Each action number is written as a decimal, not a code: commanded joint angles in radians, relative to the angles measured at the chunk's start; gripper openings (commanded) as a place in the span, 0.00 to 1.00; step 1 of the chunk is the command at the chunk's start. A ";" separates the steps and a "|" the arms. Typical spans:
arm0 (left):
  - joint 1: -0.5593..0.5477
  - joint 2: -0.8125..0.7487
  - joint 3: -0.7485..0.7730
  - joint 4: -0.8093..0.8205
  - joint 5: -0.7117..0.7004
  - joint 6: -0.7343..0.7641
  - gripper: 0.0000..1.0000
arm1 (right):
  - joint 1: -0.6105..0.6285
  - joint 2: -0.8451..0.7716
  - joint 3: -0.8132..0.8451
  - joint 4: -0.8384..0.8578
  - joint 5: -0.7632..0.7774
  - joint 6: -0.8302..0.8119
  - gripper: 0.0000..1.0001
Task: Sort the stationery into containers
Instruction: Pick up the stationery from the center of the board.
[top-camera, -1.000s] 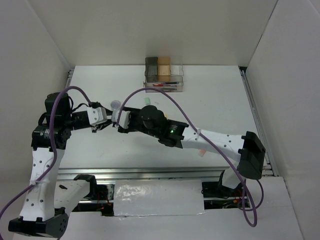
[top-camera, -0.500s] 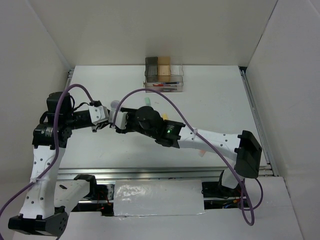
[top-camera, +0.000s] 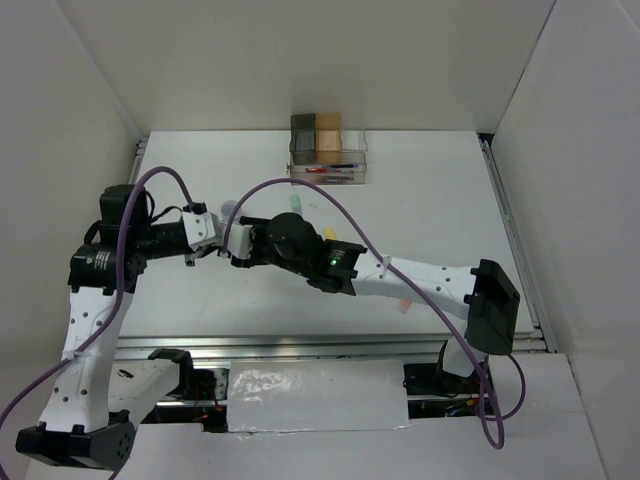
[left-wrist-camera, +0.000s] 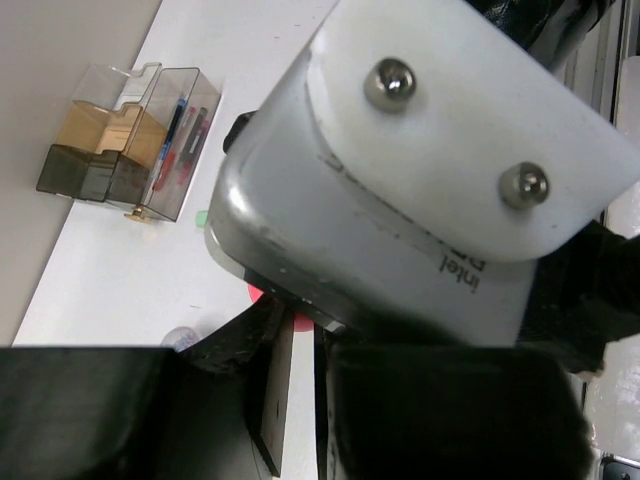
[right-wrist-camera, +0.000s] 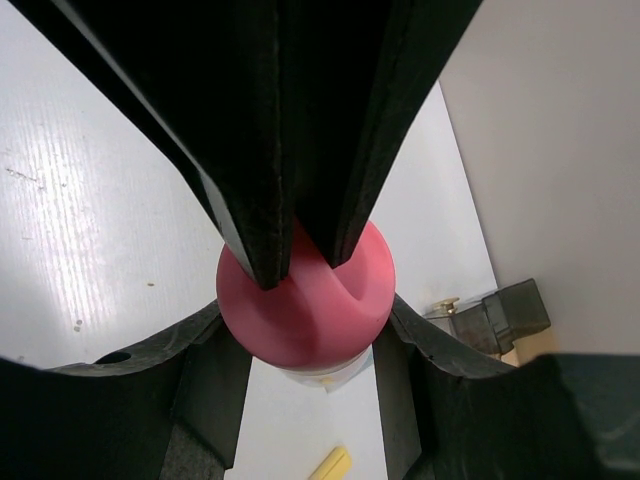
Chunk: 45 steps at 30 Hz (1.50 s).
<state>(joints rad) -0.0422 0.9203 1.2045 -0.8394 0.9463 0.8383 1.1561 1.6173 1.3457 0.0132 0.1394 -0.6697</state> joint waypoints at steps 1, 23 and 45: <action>0.005 0.031 0.001 0.000 -0.060 0.018 0.03 | 0.021 -0.020 0.078 0.079 -0.023 0.016 0.00; 0.007 -0.020 -0.063 0.100 -0.072 -0.064 0.00 | 0.002 -0.037 -0.010 0.091 -0.032 0.065 0.58; 0.004 -0.037 -0.144 0.275 -0.153 -0.119 0.00 | -0.071 -0.195 -0.215 0.005 -0.008 0.145 0.80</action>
<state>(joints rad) -0.0380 0.9005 1.0657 -0.6815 0.7818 0.7414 1.1046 1.4891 1.1656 0.0223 0.1169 -0.5598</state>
